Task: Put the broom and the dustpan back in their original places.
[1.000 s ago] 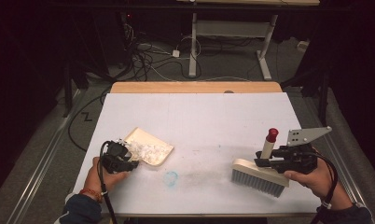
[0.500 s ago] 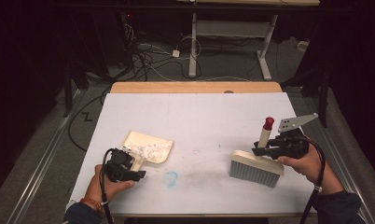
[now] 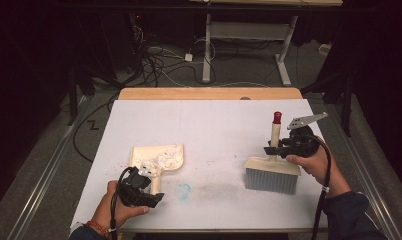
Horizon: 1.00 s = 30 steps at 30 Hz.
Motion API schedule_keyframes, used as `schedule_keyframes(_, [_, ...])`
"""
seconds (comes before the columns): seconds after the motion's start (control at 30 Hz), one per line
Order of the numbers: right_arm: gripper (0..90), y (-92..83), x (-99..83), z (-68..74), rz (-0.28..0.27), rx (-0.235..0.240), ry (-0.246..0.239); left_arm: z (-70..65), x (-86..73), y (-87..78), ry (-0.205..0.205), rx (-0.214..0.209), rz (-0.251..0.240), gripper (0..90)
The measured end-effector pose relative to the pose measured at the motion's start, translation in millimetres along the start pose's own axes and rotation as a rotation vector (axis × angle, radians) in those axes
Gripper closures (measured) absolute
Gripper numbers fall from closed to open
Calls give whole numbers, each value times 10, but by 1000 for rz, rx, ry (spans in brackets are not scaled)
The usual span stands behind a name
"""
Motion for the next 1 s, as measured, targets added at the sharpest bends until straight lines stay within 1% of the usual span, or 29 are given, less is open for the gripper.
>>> schedule_keyframes(0.03, [632,18,9,-13,1,-9,9,26,-5,-3,29,29,7,296])
schedule_keyframes(0.07, [631,38,19,-31,-1,-21,10,36,-3,-10,43,38,0,291])
schedule_keyframes(0.1, [632,56,24,-39,0,-29,18,45,-1,-25,45,47,-12,280])
schedule_keyframes(0.13, [632,56,24,-39,0,-29,18,45,-1,-25,45,47,-12,219])
schedule_keyframes(0.17, [629,91,28,-62,1,-42,27,69,23,-81,47,62,-54,193])
schedule_keyframes(0.2, [625,101,25,-72,5,-51,36,69,23,-81,47,62,-54,193])
schedule_keyframes(0.23, [624,117,27,-95,1,-64,41,86,58,-148,53,73,-107,192])
schedule_keyframes(0.27, [624,125,20,-108,8,-72,51,99,87,-181,67,81,-137,185])
schedule_keyframes(0.3, [621,142,21,-121,4,-75,61,99,87,-181,67,81,-137,178])
schedule_keyframes(0.33, [621,142,21,-121,4,-75,61,106,123,-214,84,87,-174,178])
schedule_keyframes(0.37, [616,181,22,-166,1,-101,82,121,206,-283,125,98,-251,177])
schedule_keyframes(0.4, [612,202,18,-186,6,-114,84,129,252,-315,142,108,-287,177])
schedule_keyframes(0.43, [607,226,17,-199,8,-123,87,146,295,-349,155,128,-323,177])
schedule_keyframes(0.47, [602,246,16,-213,13,-137,95,157,333,-373,164,135,-353,177])
schedule_keyframes(0.5, [602,246,16,-213,13,-137,95,157,333,-373,164,135,-353,178])
schedule_keyframes(0.53, [591,291,14,-251,20,-164,96,166,402,-409,182,135,-407,177])
schedule_keyframes(0.57, [590,307,19,-263,18,-177,103,177,426,-420,189,148,-425,177])
schedule_keyframes(0.63, [588,327,24,-282,19,-185,111,196,463,-446,213,169,-455,177])
schedule_keyframes(0.67, [588,341,28,-291,15,-188,110,208,474,-454,219,174,-463,178])
schedule_keyframes(0.7, [587,351,27,-298,16,-191,116,236,488,-460,237,190,-465,177])
schedule_keyframes(0.73, [587,351,27,-298,16,-191,116,236,488,-460,237,190,-465,177])
schedule_keyframes(0.8, [583,376,23,-316,18,-199,121,294,492,-451,232,216,-454,177])
schedule_keyframes(0.83, [581,402,20,-332,16,-198,129,314,492,-446,229,223,-450,177])
schedule_keyframes(0.87, [579,415,20,-351,12,-202,131,352,484,-436,215,227,-448,177])
schedule_keyframes(0.9, [577,424,24,-374,7,-215,141,352,484,-436,215,227,-448,178])
schedule_keyframes(0.93, [577,424,24,-374,7,-215,141,363,474,-431,202,226,-447,178])
schedule_keyframes(0.97, [571,435,35,-428,-2,-249,157,373,471,-436,201,227,-449,178])
schedule_keyframes(1.0, [565,434,39,-443,-6,-260,157,362,472,-452,204,222,-465,178])
Point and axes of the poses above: each handheld gripper's, and its own axes: y roughly forward along the jaws, x roughly out of its top, z roughly to its left, the point moved 10 cm from there along y, roughly forward along the jaws, and after that the axes turned 10 degrees about -x, right-handed, at the moved point
